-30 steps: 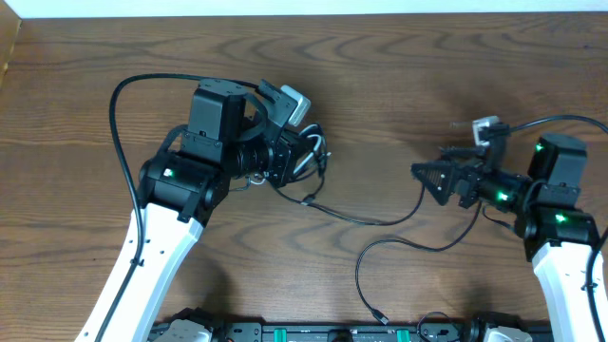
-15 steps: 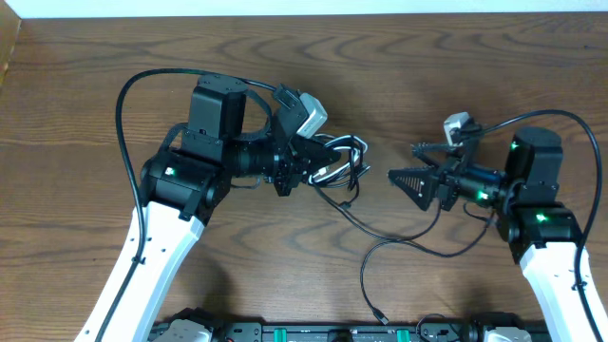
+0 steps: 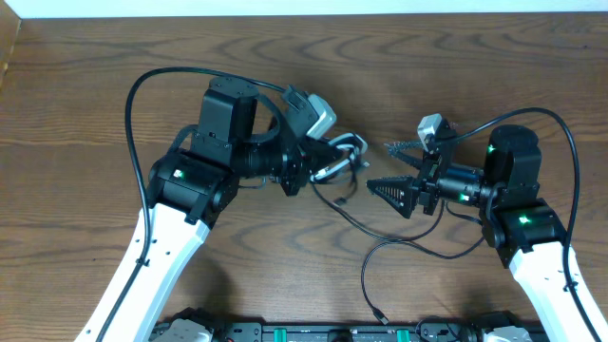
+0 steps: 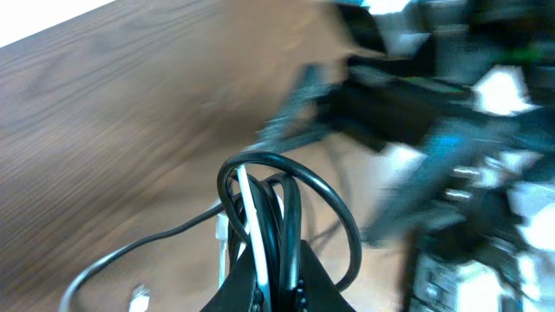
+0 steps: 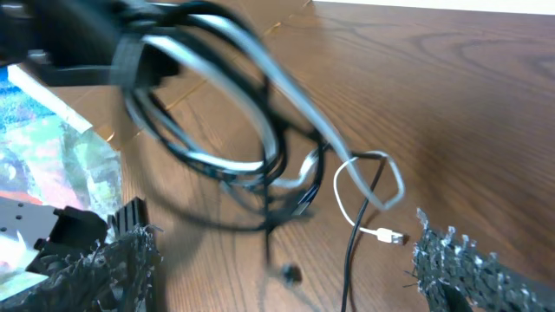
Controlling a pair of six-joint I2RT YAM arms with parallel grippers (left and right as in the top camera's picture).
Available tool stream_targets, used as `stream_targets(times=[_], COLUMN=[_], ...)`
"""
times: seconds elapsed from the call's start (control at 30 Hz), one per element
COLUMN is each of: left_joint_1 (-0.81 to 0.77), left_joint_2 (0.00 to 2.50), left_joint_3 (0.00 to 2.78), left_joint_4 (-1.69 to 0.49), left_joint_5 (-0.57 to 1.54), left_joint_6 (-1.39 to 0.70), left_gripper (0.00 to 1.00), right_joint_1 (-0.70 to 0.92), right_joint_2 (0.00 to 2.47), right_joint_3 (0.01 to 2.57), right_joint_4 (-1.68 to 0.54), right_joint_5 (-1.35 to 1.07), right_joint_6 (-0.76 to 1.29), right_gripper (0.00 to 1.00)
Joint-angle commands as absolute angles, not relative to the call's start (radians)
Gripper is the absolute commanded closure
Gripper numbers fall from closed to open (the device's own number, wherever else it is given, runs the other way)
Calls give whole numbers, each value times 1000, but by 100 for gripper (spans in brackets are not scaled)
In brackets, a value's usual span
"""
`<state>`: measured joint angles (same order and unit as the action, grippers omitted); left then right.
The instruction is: Untangle cables
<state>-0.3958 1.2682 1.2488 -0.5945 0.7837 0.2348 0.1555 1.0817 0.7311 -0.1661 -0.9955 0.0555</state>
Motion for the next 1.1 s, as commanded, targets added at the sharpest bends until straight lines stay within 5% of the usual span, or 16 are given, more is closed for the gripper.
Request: stream_targets(times=[0.0,0.77,0.87,0.93,0.97,1.07], left_joint_1=[-396,-540,-548,-547,-547,-547], left_joint_2=[1276,1322,1321,1322,1322,1322], left_joint_3=[1279,1279,1279,1279,1279,1279], left_joint_4=[-589,-548,-540,-539,-539,-540], left_joint_5=[577,643,642,622,599,552], left_joint_6=[98,29,32,32,32,31], left_gripper=[92,92,92,92,92,92], right_joint_1=[165,295,295,295,295,295], right_joint_2=[1073,1111,1132,1140,1143,1144], right_joint_3=[752,752,752,752,752,752], right_joint_4=[-148,-56,-54,-53,-52,-51], right_joint_5=[-1025,-948,-948,-948,-948,-949], right_joint_6=[36,3,3,3,3,3], right_gripper=[5,8,34,79,91,99])
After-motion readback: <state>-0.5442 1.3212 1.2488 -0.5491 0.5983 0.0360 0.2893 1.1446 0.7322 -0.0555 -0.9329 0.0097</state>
